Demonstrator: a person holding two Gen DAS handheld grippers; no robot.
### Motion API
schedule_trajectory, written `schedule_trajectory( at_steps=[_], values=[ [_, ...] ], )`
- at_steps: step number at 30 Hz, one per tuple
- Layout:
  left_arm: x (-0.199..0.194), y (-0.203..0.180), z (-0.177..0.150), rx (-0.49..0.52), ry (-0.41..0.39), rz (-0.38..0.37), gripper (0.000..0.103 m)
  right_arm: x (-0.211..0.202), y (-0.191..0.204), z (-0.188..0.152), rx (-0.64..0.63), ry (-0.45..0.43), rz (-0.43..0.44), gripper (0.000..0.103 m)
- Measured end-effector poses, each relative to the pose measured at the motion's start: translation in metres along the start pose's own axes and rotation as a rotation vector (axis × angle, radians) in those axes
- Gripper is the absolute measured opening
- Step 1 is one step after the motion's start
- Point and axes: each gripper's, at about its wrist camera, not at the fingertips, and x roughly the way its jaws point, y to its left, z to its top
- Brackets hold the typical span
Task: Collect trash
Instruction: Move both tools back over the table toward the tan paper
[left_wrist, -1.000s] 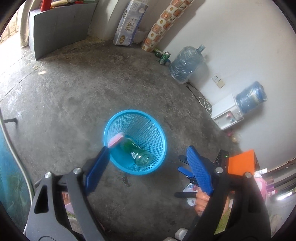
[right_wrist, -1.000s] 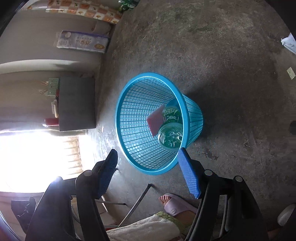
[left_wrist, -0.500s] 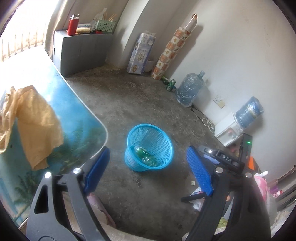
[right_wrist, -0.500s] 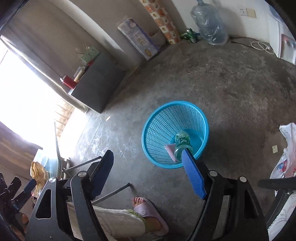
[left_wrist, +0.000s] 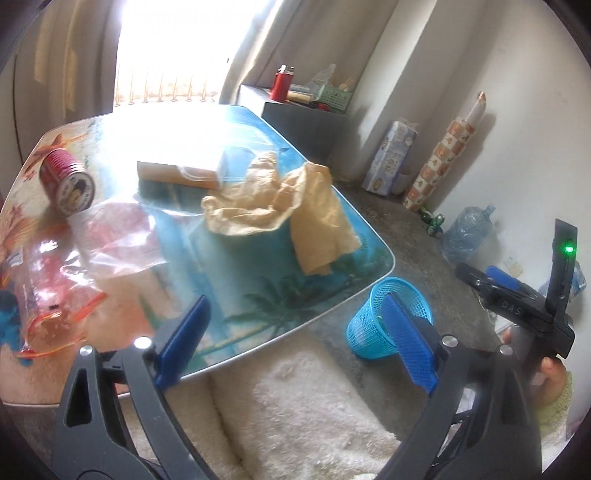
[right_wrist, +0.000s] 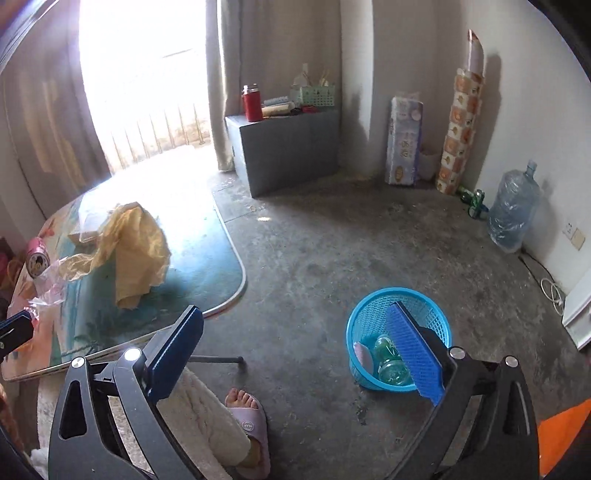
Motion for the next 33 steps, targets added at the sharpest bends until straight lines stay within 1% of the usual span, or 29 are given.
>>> schedule_trajectory(
  at_steps=[2,4,6,9,11,14,17,20,23,26,28,30,31,33],
  values=[
    [-0.01,0.022,0.0,-0.045,-0.015,0.03,0.09,-0.004,0.031,0.007,-0.07,-0.016,0.035,0.096],
    [-0.02,0.043,-0.001,-0.093,-0.032,0.079,0.093,-0.007,0.059,0.011,-0.131,-0.024,0.067,0.096],
    [-0.031,0.061,-0.003,-0.127,-0.046,0.108,0.093,-0.009,0.088,0.014,-0.175,-0.023,0.075,0.096],
    [-0.044,0.085,-0.006,-0.18,-0.068,0.145,0.094,-0.01,0.119,0.016,-0.213,-0.017,0.106,0.096],
    [-0.054,0.102,-0.008,-0.203,-0.083,0.165,0.094,-0.01,0.129,0.018,-0.214,-0.008,0.123,0.096],
    [-0.064,0.119,-0.008,-0.213,-0.103,0.202,0.094,-0.012,0.143,0.023,-0.224,-0.004,0.118,0.096],
    [-0.074,0.128,-0.006,-0.218,-0.144,0.224,0.094,-0.014,0.146,0.03,-0.227,-0.02,0.119,0.096],
    [-0.08,0.138,-0.005,-0.229,-0.17,0.239,0.094,-0.014,0.143,0.039,-0.199,-0.03,0.151,0.096],
    [-0.081,0.146,-0.007,-0.258,-0.181,0.229,0.095,-0.006,0.134,0.048,-0.109,-0.001,0.215,0.096],
    [-0.079,0.149,-0.008,-0.272,-0.18,0.199,0.095,0.012,0.125,0.058,-0.006,0.083,0.277,0.096],
    [-0.077,0.148,-0.008,-0.255,-0.173,0.159,0.094,0.022,0.121,0.065,0.05,0.112,0.31,0.096],
    [-0.075,0.145,-0.005,-0.233,-0.16,0.098,0.094,0.029,0.117,0.071,0.086,0.105,0.309,0.096],
    [-0.073,0.143,-0.003,-0.22,-0.155,0.059,0.094,0.033,0.116,0.074,0.087,0.101,0.298,0.096],
    [-0.069,0.137,0.001,-0.191,-0.146,0.007,0.094,0.041,0.116,0.078,0.075,0.1,0.273,0.096]
  ],
)
